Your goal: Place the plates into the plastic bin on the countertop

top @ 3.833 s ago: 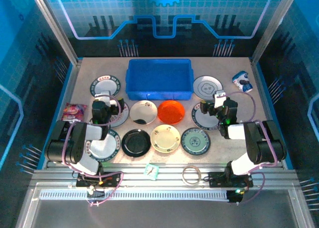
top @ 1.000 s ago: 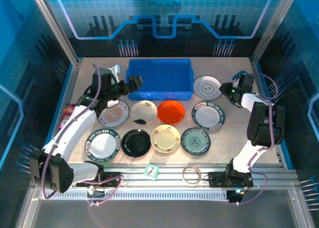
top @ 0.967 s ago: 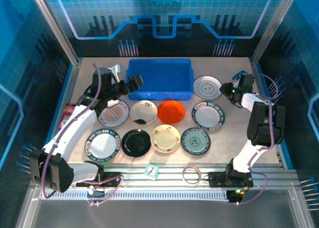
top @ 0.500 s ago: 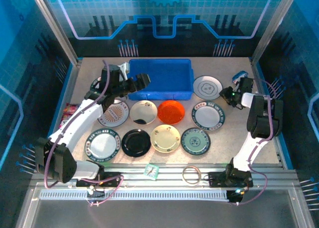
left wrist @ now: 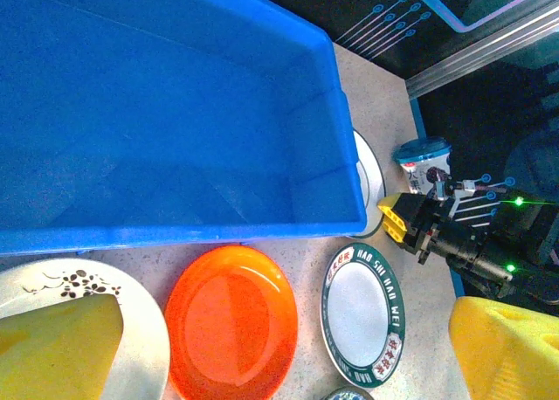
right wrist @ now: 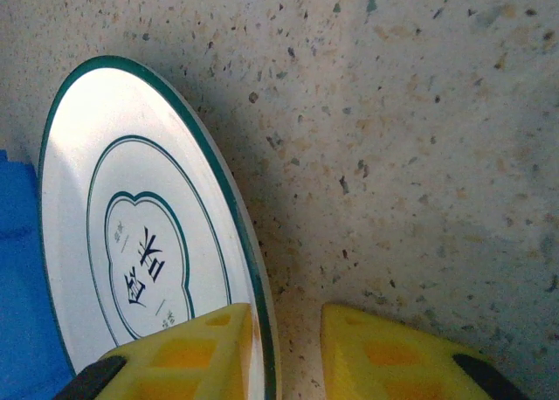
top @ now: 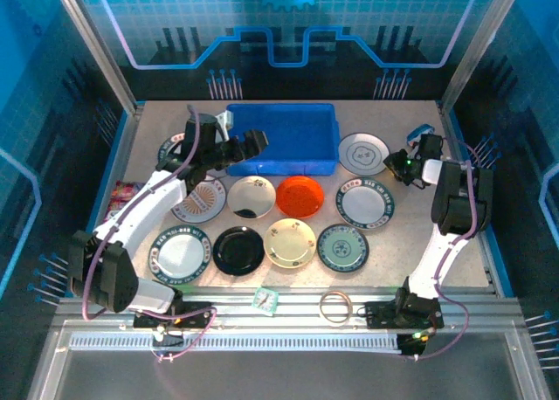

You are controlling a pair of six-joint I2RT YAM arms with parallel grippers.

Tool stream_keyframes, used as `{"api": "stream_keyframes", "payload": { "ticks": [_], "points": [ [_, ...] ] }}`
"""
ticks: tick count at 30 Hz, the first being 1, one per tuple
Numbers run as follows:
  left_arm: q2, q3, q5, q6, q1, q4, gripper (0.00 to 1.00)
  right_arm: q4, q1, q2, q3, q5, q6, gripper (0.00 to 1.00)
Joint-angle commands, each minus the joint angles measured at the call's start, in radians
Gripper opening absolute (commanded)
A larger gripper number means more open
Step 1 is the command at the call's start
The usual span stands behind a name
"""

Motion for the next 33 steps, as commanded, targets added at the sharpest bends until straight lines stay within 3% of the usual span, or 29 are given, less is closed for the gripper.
{"api": "stream_keyframes", "payload": {
  "ticks": [1,12,22,27,33],
  "points": [
    [0.014,0.029,0.026,-0.014,-0.011,0.03,0.98,0.02,0.009,0.054,0.016,-0.03,0.023,0.28],
    [0.04,0.028,0.025,-0.023,-0.021,0.049,0.98,0.023,0.017,0.085,0.024,-0.046,0.04,0.27],
    [0.04,0.017,0.015,-0.028,-0.022,0.057,0.98,0.008,0.028,0.099,0.042,-0.041,0.042,0.19],
    [0.041,0.006,0.017,-0.033,-0.022,0.061,0.98,0.014,0.027,0.088,0.033,-0.031,0.042,0.0],
    [0.038,0.004,0.013,-0.025,-0.025,0.055,0.98,-0.003,0.026,0.03,0.015,0.005,0.038,0.0]
  ]
}}
